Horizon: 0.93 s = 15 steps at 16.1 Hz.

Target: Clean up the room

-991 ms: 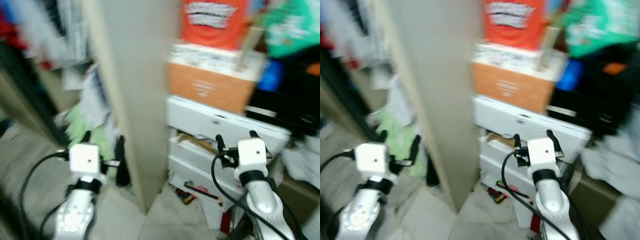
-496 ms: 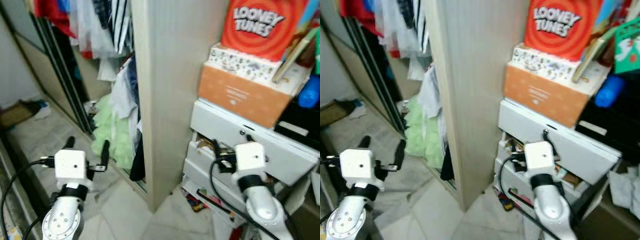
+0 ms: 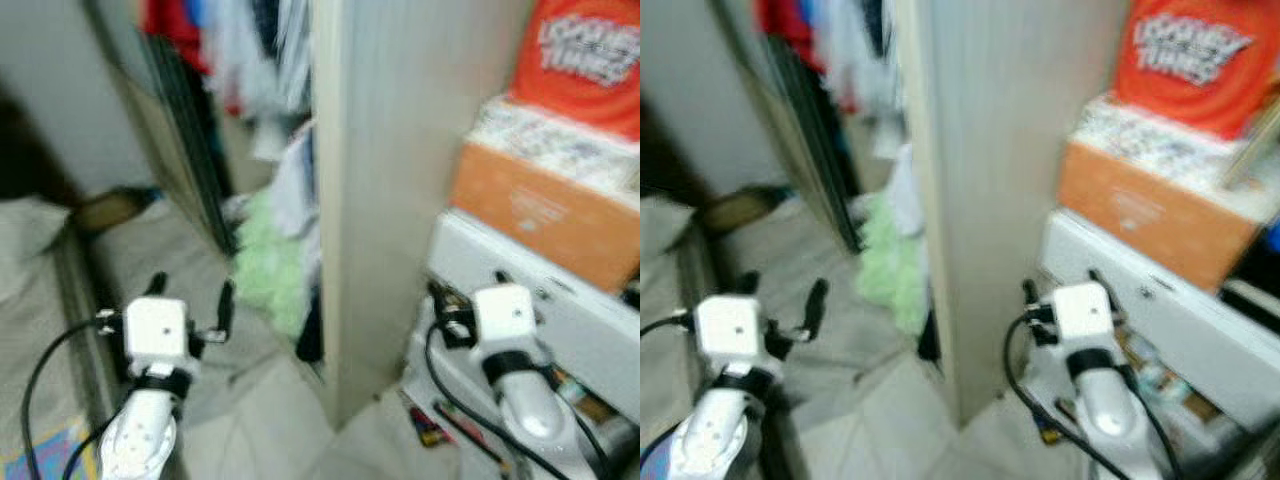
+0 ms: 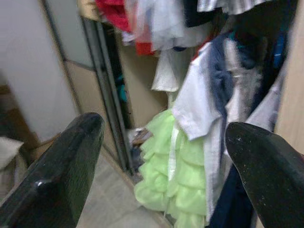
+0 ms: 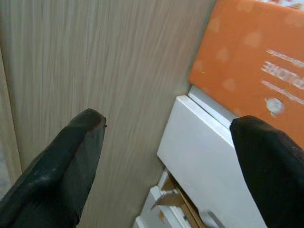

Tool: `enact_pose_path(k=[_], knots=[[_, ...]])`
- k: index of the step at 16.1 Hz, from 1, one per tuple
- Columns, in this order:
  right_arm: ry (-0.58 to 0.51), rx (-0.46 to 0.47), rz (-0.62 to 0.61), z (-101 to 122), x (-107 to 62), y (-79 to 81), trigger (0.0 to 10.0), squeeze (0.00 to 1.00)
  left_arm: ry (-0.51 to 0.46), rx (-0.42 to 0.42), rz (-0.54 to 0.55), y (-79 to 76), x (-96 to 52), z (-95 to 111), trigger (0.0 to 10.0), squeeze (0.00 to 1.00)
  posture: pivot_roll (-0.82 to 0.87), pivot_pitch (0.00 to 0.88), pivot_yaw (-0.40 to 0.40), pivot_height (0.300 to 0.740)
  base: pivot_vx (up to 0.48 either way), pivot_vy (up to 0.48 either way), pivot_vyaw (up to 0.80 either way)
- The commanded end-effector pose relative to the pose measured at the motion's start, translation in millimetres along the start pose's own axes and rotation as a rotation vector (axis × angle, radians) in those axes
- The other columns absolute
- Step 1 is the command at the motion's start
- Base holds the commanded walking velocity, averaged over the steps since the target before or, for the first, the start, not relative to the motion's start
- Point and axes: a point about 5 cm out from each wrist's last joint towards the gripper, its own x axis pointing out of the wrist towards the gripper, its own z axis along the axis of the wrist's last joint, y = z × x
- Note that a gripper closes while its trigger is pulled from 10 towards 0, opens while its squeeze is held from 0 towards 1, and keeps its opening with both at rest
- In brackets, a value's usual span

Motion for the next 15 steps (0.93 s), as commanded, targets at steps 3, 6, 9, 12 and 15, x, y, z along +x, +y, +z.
enact_pose_path(k=[3,6,9,12,15], knots=[[-0.022,0.007,0.011,6.3,4.2,4.3,10.0,0.0,-0.009,0.021,0.005,4.1,3.0,2.8,10.0,0.0,0.0,0.009,-0.004,0.74,0.0,0.0,0.8],[-0.021,0.006,0.015,6.1,3.8,4.1,10.0,0.0,-0.009,0.017,0.004,2.5,2.7,2.6,10.0,0.0,0.0,0.009,-0.004,0.74,0.0,0.0,0.8],[-0.014,-0.001,0.021,4.2,3.4,3.5,10.0,0.0,-0.008,0.017,-0.001,1.5,2.6,2.1,10.0,0.0,0.01,0.0,-0.01,0.74,0.0,0.0,0.8],[-0.015,0.003,0.018,4.1,2.8,3.1,10.0,0.0,-0.001,0.02,-0.014,0.3,3.0,0.1,10.0,0.0,0.0,0.0,-0.009,0.74,0.0,0.0,0.8],[-0.022,0.006,0.023,5.9,3.5,3.4,10.0,0.0,-0.001,0.019,-0.025,-2.2,3.5,-0.1,10.0,0.0,0.0,0.0,-0.012,0.74,0.0,0.0,0.8]])
